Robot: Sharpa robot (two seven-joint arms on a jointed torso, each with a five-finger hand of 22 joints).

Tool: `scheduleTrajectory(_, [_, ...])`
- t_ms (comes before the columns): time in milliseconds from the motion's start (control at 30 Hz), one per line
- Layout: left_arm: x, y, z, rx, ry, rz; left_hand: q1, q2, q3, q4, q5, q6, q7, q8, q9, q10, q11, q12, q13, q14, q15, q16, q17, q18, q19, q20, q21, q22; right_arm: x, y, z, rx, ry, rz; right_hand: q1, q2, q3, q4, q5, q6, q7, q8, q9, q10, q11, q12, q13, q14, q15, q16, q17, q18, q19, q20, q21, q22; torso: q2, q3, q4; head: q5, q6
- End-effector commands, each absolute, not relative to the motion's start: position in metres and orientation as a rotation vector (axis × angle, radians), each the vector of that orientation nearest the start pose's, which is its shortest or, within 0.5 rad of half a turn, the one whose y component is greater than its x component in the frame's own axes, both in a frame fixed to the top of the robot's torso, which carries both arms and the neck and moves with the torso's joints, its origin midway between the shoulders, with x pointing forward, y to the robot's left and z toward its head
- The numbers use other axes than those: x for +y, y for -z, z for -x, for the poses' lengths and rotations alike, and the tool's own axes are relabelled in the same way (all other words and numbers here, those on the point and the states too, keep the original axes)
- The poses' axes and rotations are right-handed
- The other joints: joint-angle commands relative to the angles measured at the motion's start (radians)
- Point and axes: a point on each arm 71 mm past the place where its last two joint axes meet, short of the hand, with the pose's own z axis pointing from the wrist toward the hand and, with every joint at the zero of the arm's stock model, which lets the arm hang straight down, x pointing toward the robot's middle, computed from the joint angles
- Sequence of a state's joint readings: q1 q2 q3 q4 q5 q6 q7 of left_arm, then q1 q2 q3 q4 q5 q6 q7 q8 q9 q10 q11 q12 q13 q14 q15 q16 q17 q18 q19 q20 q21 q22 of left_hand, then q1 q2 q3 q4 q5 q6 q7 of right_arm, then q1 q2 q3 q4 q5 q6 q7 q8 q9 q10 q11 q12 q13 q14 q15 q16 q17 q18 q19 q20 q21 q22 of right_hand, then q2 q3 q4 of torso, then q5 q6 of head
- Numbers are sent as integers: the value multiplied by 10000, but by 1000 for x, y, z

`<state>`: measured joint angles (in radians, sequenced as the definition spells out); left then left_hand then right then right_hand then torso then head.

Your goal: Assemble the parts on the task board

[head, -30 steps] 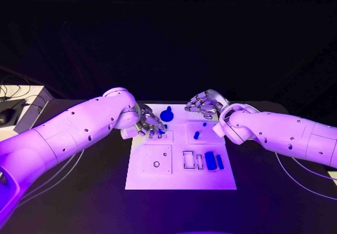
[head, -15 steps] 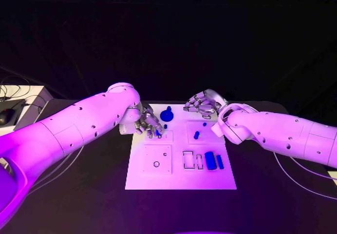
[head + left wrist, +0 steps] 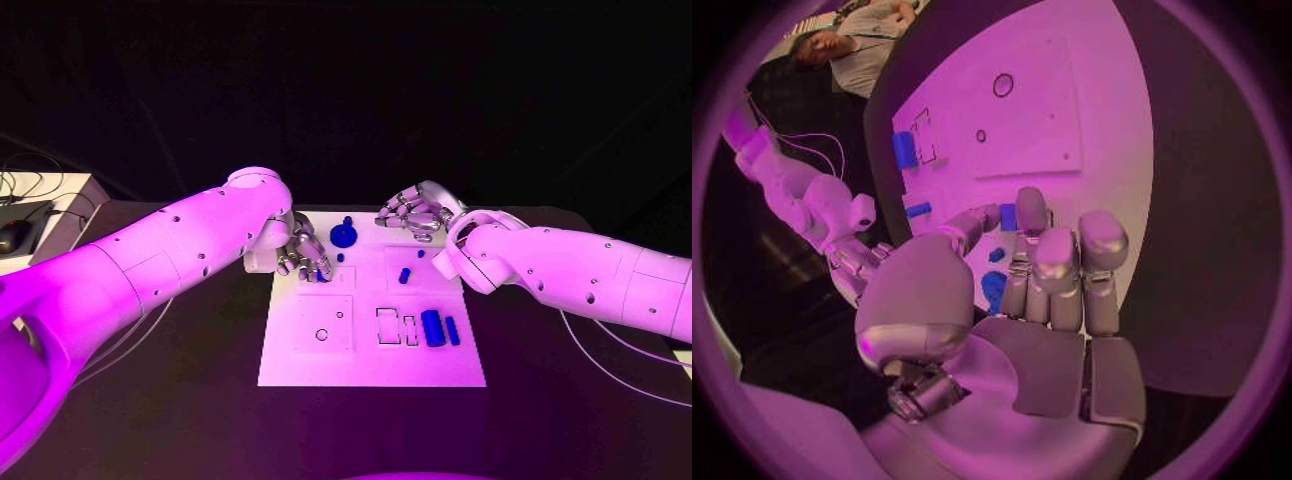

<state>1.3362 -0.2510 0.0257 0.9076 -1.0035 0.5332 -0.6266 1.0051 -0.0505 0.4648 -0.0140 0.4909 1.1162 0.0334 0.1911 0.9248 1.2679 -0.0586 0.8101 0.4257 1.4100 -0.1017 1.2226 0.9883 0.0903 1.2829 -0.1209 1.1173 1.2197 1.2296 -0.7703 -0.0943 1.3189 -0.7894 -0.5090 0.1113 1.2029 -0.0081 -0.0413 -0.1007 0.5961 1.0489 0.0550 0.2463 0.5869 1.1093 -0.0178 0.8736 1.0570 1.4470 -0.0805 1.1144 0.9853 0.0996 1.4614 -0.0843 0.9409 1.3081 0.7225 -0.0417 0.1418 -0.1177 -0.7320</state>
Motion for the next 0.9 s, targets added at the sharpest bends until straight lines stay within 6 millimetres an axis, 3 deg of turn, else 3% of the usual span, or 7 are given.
scheduleTrajectory(33, [72,177,-567,25450,3292,34,244,180,1815,-1839,30,108,-63,-23,9,99,-13,-50,1,15,-37,41,17,-101,92,12,37,15,-234,192,-525,15477,-8827,-4575,0,16,3,-44,40,89,11,-33,-8,43,-30,-63,11,0,-47,-55,-9,-75,675,-144,-57,1213,5,-4,-5,3,-5])
scheduleTrajectory(900, [71,180,-570,25070,3232,487,271,166,1788,-1838,55,140,-72,-65,88,116,-22,-12,18,29,-42,90,61,-96,135,13,104,64,-233,191,-524,15472,-8868,-4545,-14,24,17,-92,46,98,9,-35,-11,50,-32,-64,19,5,-47,-51,1,-76,675,-144,-60,1213,0,14,-19,-29,-64])
